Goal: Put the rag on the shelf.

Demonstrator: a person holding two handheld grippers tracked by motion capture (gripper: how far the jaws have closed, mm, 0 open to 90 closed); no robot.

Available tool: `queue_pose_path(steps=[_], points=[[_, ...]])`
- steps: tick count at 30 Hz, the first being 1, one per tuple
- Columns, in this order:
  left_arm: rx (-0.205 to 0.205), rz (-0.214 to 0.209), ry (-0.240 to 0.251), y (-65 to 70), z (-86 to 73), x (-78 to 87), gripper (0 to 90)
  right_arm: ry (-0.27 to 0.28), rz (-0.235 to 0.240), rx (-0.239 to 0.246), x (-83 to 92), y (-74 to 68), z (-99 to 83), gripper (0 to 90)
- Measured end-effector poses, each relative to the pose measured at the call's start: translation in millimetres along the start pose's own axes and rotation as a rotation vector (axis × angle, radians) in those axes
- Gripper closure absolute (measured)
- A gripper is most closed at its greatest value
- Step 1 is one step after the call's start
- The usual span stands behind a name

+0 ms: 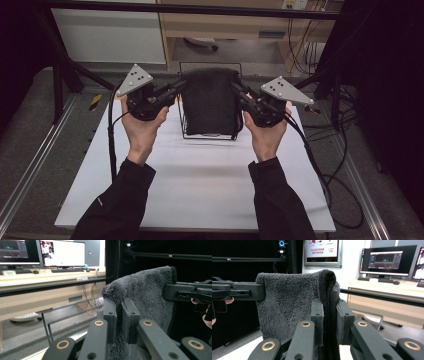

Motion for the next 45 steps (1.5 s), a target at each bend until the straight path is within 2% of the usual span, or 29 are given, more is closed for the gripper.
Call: queue_pose_path(steps=[8, 12, 17, 22, 24, 32, 42, 45], points=[[-0.008, 0.021, 0.034, -6.3, 19.4, -1.8, 82.7, 0.028, -0.027, 0.014, -4.3, 3.5, 23.5, 79.2], [0.006, 0.024, 0.054, -10.7, 28.9, -3.7, 82.7, 0.035, -0.039, 0.018, -7.8, 6.6, 34.1, 79.3], [0.004, 0.036, 0.07, -14.3, 37.6, -5.9, 82.7, 0.047, -0.051, 0.018, -11.2, 9.0, 43.9, 79.3], [0.003, 0.055, 0.072, -20.7, 46.9, -10.1, 82.7, 0.054, -0.057, 0.008, -16.0, 12.5, 51.0, 79.3], [0.013, 0.045, 0.073, -22.1, 50.9, -11.8, 82.7, 0.059, -0.059, 0.004, -17.5, 14.2, 54.7, 79.3], [0.011, 0.071, 0.078, -29.2, 65.4, -17.4, 82.7, 0.075, -0.067, -0.007, -25.1, 20.6, 67.7, 79.4], [0.029, 0.078, 0.096, -39.2, 81.4, -19.2, 82.7, 0.098, -0.06, -0.008, -32.6, 25.8, 83.1, 79.4], [0.015, 0.097, 0.098, -40.8, 86.3, -19.4, 82.7, 0.1, -0.065, -0.004, -35.3, 27.2, 89.0, 79.4]])
Point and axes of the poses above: each handheld gripper's, and its own axes: x roughly backward along the jaws, z roughly out of its top, y roughly to its right, the point moved 5 cm from there along -x, roughly forward along the jaws, and after that the axes turned 14 degrees about -y, right-handed, at the moved point
